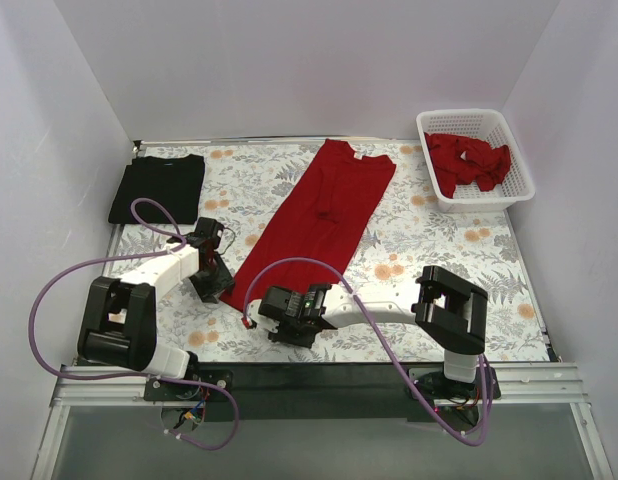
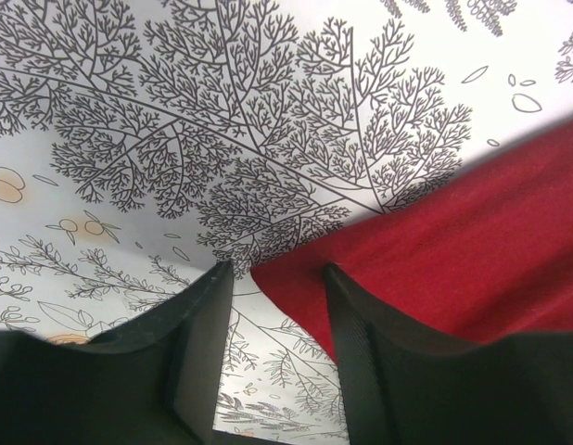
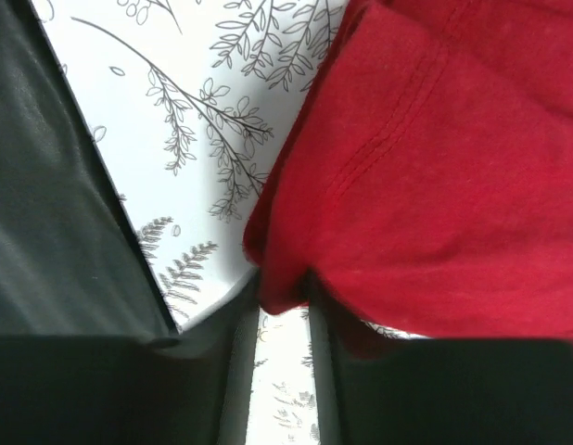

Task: Fold and stack the t-shirts
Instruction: Fold the tshirt

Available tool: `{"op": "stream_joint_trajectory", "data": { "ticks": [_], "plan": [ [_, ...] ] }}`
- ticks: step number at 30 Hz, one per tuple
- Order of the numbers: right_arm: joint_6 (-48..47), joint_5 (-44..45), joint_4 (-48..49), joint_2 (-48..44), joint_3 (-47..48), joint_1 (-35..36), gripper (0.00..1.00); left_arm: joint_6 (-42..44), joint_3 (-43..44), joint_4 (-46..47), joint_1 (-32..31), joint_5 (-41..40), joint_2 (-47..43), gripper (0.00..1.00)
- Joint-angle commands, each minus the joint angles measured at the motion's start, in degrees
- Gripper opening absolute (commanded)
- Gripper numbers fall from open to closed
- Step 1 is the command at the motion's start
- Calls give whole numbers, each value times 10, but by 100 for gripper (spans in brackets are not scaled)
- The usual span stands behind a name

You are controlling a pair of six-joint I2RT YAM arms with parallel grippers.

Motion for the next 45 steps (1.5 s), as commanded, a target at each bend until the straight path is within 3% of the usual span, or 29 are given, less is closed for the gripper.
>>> {"op": "stream_joint_trajectory", "data": {
  "ticks": [1, 3, 5, 8, 10, 14, 24, 28, 39, 40, 45],
  "plan": [
    [-3, 24, -19, 15, -10, 4, 17, -3, -25, 63, -3, 5, 39, 37],
    [-2, 25, -19, 15, -14, 4, 9, -2, -25, 63, -4, 6, 43, 34],
    [-3, 25, -19, 15, -14, 4, 2, 0, -26, 64, -4, 7, 47, 20],
    [-6, 23, -19, 13, -13, 4, 1, 2, -25, 65, -4, 9, 43, 5],
    [-7, 21, -19, 10, -15, 4, 1, 4, -22, 64, -4, 8, 37, 1],
    [-10, 1, -15, -11, -12, 4, 1, -1, -7, 29, -4, -9, 13, 0],
    [-21, -154, -19, -83, 11, -4, 1, -32, 56, -65, -4, -21, -94, 0],
    [-27, -153, -31, -105, 17, -24, 1, -25, 76, -67, -4, -27, -109, 0],
    [-36, -70, -55, -142, 26, -227, 1, -15, 237, 13, -4, 55, 47, 0],
    [-39, -59, -56, -145, 26, -246, 1, -14, 262, 24, -4, 92, 78, 0],
    [-54, -17, -54, -149, 27, -291, 1, -14, 338, 76, -5, 145, 163, 0]
  ]
}}
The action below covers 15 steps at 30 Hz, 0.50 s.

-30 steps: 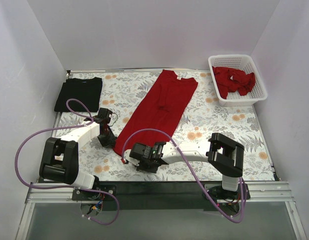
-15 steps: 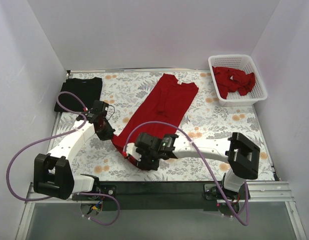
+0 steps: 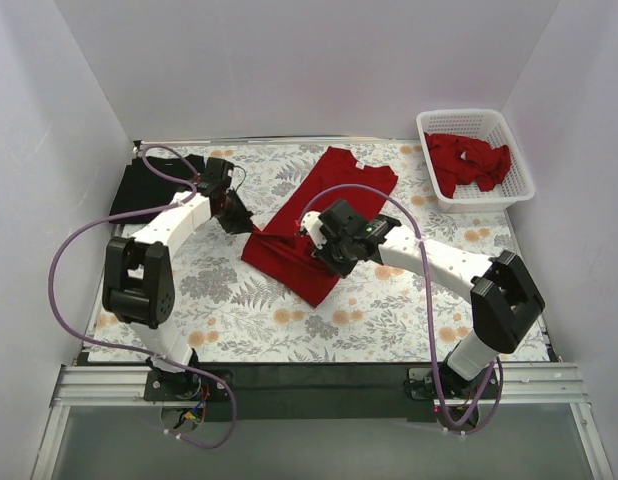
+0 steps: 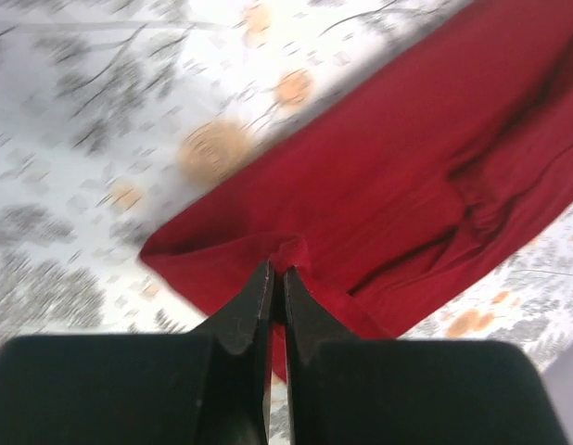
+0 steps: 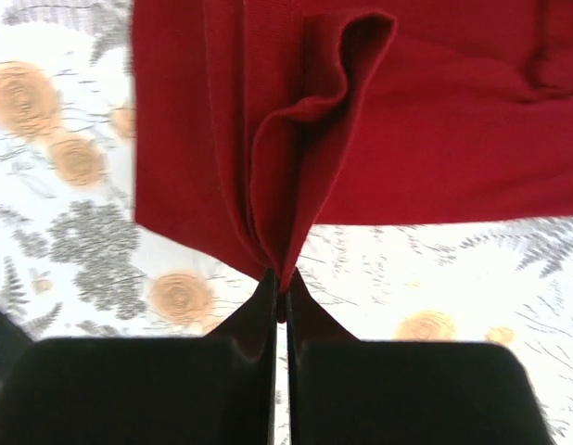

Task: Fold and stack the t-shirts
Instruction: Fold the tshirt

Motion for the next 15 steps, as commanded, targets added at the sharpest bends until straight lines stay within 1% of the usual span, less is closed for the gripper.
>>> {"op": "stream_joint_trajectory", "data": {
  "ticks": [1, 6, 10, 15],
  "plan": [
    [-21, 51, -19, -21, 25, -25, 1, 4, 58, 54, -1, 60, 35, 0],
    [-34, 110, -17, -4, 42, -43, 1, 21, 120, 77, -1, 79, 104, 0],
    [-48, 149, -12, 15, 58, -56, 1, 27, 141, 92, -1, 91, 136, 0],
    [-61, 166, -3, 46, 74, -68, 1, 21, 147, 120, -1, 99, 161, 0]
  ]
}}
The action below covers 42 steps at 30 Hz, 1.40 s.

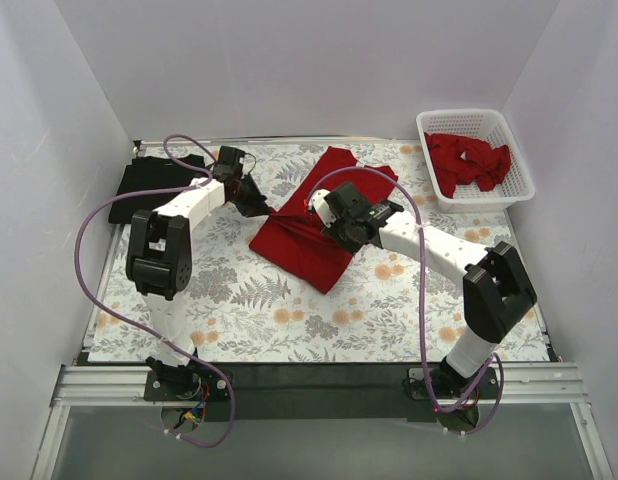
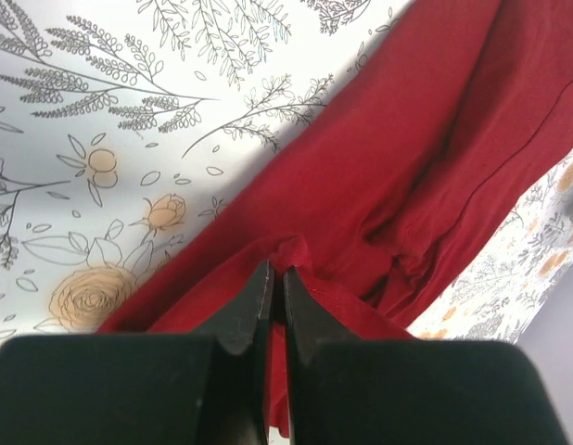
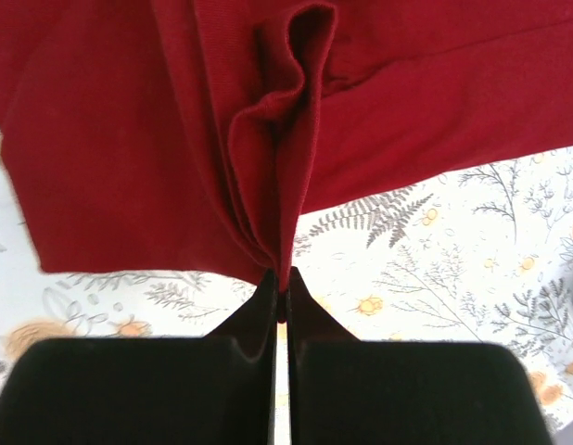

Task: Fold and stack the t-shirts
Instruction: Fold the tshirt

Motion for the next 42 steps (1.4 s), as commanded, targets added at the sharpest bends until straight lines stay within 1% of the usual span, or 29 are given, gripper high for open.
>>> {"op": "stream_joint_trajectory", "data": {
  "ticks": [1, 12, 15, 16, 17, 19, 20, 21, 22, 23, 24, 25, 26, 27, 28, 29, 30, 31, 32, 33, 34, 35, 39, 42],
  "plan": [
    [-20, 39, 2, 24, 24, -10, 1, 5, 24, 31, 3, 7, 5, 0],
    [-45, 67, 40, 87, 44, -23, 3, 21, 16, 70, -4, -6, 44, 1],
    [-47, 81, 43, 105, 52, -24, 6, 23, 12, 83, -5, -13, 44, 5],
    [-44, 94, 44, 112, 54, -24, 14, 25, 10, 87, -6, -18, 42, 7],
    [-41, 101, 45, 116, 59, -25, 19, 26, 10, 93, -6, -20, 39, 16],
    [-28, 132, 43, 122, 71, -25, 29, 29, 7, 96, -8, -26, 23, 24],
    [-22, 141, 37, 124, 90, -25, 32, 31, 6, 97, -9, -32, 15, 31],
    [-13, 147, 26, 123, 103, -24, 37, 33, 3, 98, -10, -36, 4, 48],
    [-4, 141, 16, 119, 112, -25, 44, 39, -3, 99, -13, -43, -20, 59],
    [2, 134, 13, 114, 118, -24, 46, 43, -9, 99, -15, -61, -37, 66],
    [8, 124, 10, 110, 129, -24, 47, 44, -14, 99, -18, -69, -52, 76],
    [12, 93, 10, 98, 132, -24, 47, 48, -23, 99, -20, -75, -68, 77],
    [21, 69, 10, 91, 133, -24, 47, 52, -41, 99, -21, -80, -104, 78],
    [23, 40, 10, 84, 132, -24, 47, 54, -56, 100, -24, -91, -121, 78],
    [27, -23, 11, 75, 129, -24, 46, 55, -69, 101, -25, -96, -138, 78],
    [30, -53, 18, 73, 128, -24, 45, 58, -98, 103, -28, -99, -164, 76],
    [36, -79, 21, 72, 126, -24, 45, 59, -111, 104, -33, -102, -174, 74],
    [39, -105, 24, 79, 125, -24, 43, 60, -122, 103, -37, -101, -181, 67],
    [40, -130, 26, 83, 125, -24, 41, 59, -134, 105, -43, -99, -185, 64],
    [41, -147, 32, 89, 125, -25, 40, 58, -152, 107, -46, -91, -186, 62],
    [40, -152, 36, 103, 125, -26, 36, 57, -159, 110, -48, -87, -183, 56],
    [38, -160, 39, 110, 127, -28, 35, 56, -163, 111, -52, -82, -176, 54],
    [39, -208, 43, 153, 142, -63, 32, 66, -157, 118, -54, -79, -131, 48],
    [46, -209, 43, 176, 140, -96, 31, 80, -144, 115, -54, -81, -88, 43]
  ]
}}
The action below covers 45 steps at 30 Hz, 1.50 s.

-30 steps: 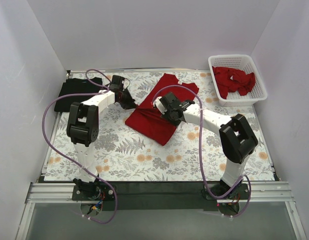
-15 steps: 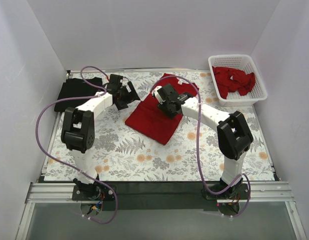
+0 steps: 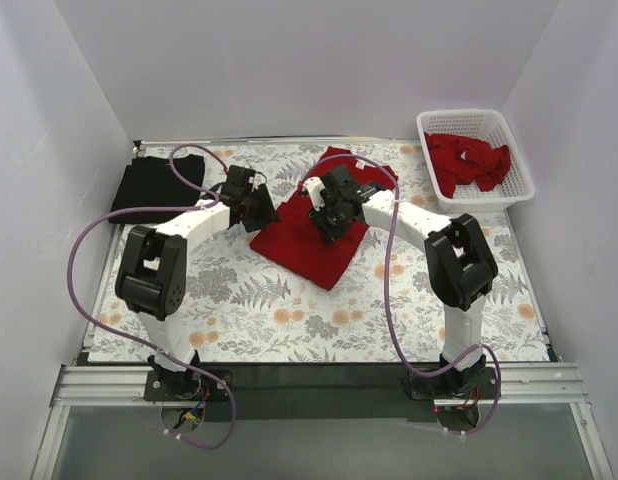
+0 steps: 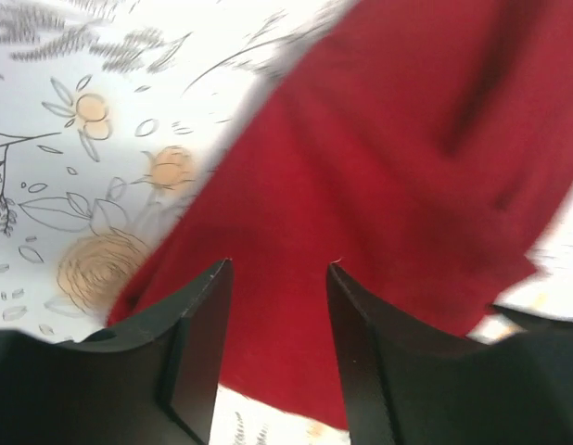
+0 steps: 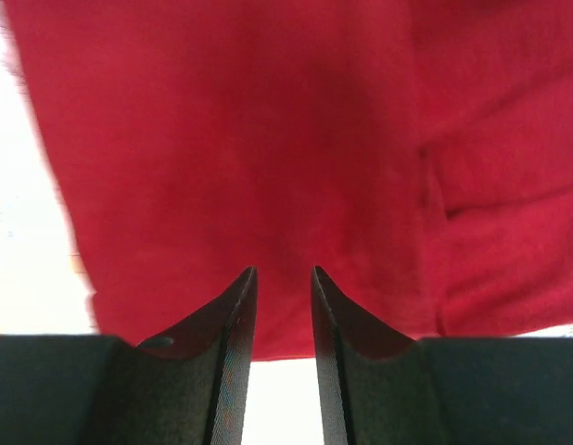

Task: Fold and stack the t-shirts
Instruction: Fold the tshirt

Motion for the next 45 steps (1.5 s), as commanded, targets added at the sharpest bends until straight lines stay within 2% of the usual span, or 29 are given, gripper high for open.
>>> {"op": "stream_joint_trajectory", "data": {
  "ticks": [1, 7, 11, 14, 15, 19, 22, 23, 25, 27, 29, 34, 37, 45],
  "plan": [
    [14, -36, 8, 28, 17, -49, 31, 25, 14, -6, 1, -3, 34, 42],
    [74, -23, 8, 49, 17, -124, 31, 21, 8, -55, 1, -18, 65, 40],
    [120, 3, 6, 11, 9, -133, 32, -12, -51, -91, -2, -4, 46, 40],
    [170, -37, 11, -50, -50, -133, 35, -58, -106, -91, -16, 19, -13, 40],
    [187, -70, 17, -83, -69, -133, 41, -78, -140, -90, -21, 23, -50, 41],
    [249, -113, 32, -177, -219, -132, 52, -126, -213, -88, -29, 4, -178, 47],
    [308, -145, 70, -254, -297, -131, 54, -152, -253, -89, -32, -21, -259, 59],
    [328, -155, 90, -273, -349, -132, 55, -153, -260, -89, -33, -23, -273, 60],
    [362, -198, 150, -315, -393, -131, 57, -155, -276, -94, -33, -26, -288, 66],
    [420, -235, 192, -338, -452, -129, 57, -152, -284, -99, -33, -28, -285, 71],
    [461, -236, 242, -346, -496, -129, 57, -146, -288, -99, -33, -32, -272, 72],
    [518, -253, 332, -350, -548, -127, 56, -131, -277, -85, -33, -33, -228, 72],
    [549, -253, 374, -339, -568, -122, 55, -121, -262, -87, -33, -37, -197, 68],
    [579, -237, 401, -309, -587, -104, 54, -102, -252, -90, -32, -29, -164, 56]
  ]
}}
